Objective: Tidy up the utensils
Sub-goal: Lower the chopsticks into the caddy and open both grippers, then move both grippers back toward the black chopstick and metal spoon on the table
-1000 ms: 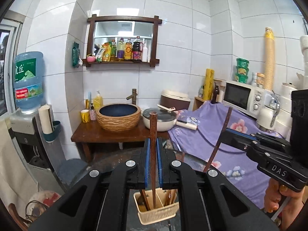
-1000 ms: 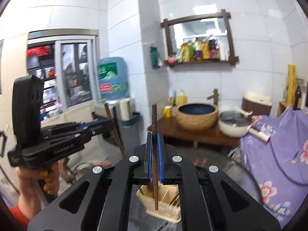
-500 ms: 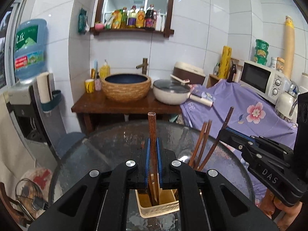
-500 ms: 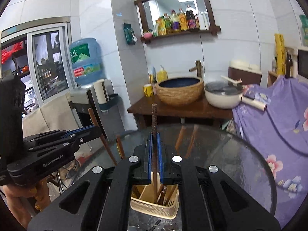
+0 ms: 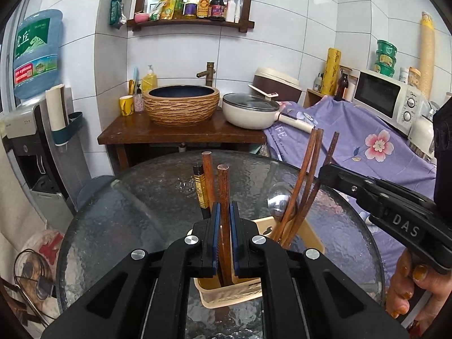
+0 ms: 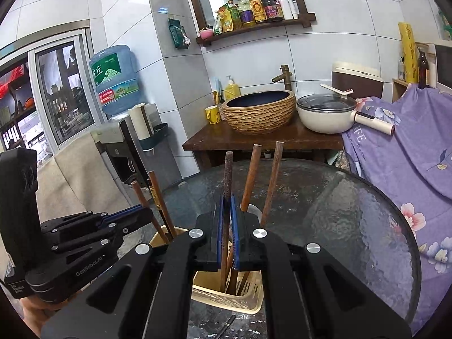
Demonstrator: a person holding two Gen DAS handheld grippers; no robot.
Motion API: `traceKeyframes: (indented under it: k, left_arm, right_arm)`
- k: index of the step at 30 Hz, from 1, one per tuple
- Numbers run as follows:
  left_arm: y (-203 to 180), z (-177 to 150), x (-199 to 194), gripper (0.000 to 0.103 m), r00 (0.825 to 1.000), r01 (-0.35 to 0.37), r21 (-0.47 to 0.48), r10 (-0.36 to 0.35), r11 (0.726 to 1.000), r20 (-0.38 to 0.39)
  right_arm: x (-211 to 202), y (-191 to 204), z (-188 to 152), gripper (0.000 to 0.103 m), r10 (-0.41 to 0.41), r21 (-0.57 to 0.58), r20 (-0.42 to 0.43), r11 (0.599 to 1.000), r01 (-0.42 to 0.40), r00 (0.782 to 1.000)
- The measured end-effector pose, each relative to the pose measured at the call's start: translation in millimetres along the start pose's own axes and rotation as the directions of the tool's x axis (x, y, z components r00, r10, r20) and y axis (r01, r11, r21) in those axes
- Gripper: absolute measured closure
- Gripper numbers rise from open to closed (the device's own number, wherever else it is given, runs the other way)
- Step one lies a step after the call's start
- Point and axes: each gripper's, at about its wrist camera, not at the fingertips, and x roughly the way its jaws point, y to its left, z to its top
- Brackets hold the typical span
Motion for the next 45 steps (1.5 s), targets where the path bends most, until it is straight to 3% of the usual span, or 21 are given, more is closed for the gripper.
traceKeyframes:
  k: [1,2,3,4,6,9,12,14,18,22,25,29,36,45]
  left_arm:
    - [-1,0,-1,0.094,1.0,0.003,0.002,-0.003,1.0,0.002]
    - [-4,-2,-3,0.092,1.0,0.006,0.004,-0.006,1.0,0.007]
    - [-5,-3,-8,0.084,1.0,0.009,0.011,-0.01,1.0,0.017]
    - [-7,-3,-11,0.073,1.0,0.01,0.017,-0.011,1.0,0.026]
    - [-8,-5,-20,0.06,0.999,0.005,0.027,-0.007,1.0,0.049]
    - [-10,-11,-40,0.054,0.996,0.0,0.038,-0.003,0.999,0.086]
    - [-11,-18,-58,0.035,0.992,-0.008,0.048,0.002,0.999,0.128]
    - [-11,-23,-69,0.032,0.989,-0.019,0.059,0.01,0.998,0.147]
    - [-6,-37,-81,0.019,0.989,-0.008,0.025,0.004,1.0,0.146]
    - [-1,-59,-85,0.016,0.993,0.001,0.016,-0.003,1.0,0.119]
    - [-1,-80,-84,0.016,0.996,-0.006,0.024,0.004,1.0,0.09]
    - [1,-109,-76,0.016,0.999,-0.016,0.032,0.014,0.999,0.034]
    - [9,-154,-55,0.038,0.995,0.007,-0.009,-0.008,1.0,-0.098]
    - [-3,-195,-29,0.051,0.973,0.049,-0.001,-0.048,0.999,-0.227]
  right_arm:
    - [1,-1,-1,0.091,0.003,0.005,-0.003,1.0,-0.003,1.0]
    - [1,-1,-1,0.078,0.003,0.008,-0.002,1.0,-0.003,1.0]
    - [1,-3,-2,0.055,-0.002,0.01,0.005,1.0,0.002,1.0]
    - [-1,-5,-3,0.045,-0.007,0.016,0.017,1.0,0.007,1.0]
    - [-6,-5,-5,0.043,-0.017,0.015,0.041,1.0,0.017,0.999]
    - [-17,-2,-8,0.043,-0.024,-0.011,0.067,1.0,0.025,0.997]
    - [-28,3,-10,0.041,-0.034,-0.048,0.089,0.998,0.038,0.995]
    - [-37,8,-13,0.032,-0.064,-0.085,0.109,0.994,0.073,0.992]
    - [-54,13,-22,0.03,-0.094,-0.096,0.143,0.989,0.108,0.985]
    - [-71,16,-41,0.03,-0.094,-0.096,0.147,0.989,0.109,0.985]
    - [-81,21,-59,0.016,-0.084,-0.117,0.14,0.988,0.101,0.987]
    - [-82,24,-89,0.015,-0.083,-0.144,0.087,0.985,0.095,0.993]
    - [-61,13,-135,0.015,-0.095,-0.098,-0.054,0.991,0.089,0.994]
    - [-44,-5,-178,0.016,-0.159,-0.053,-0.155,0.987,0.152,0.975]
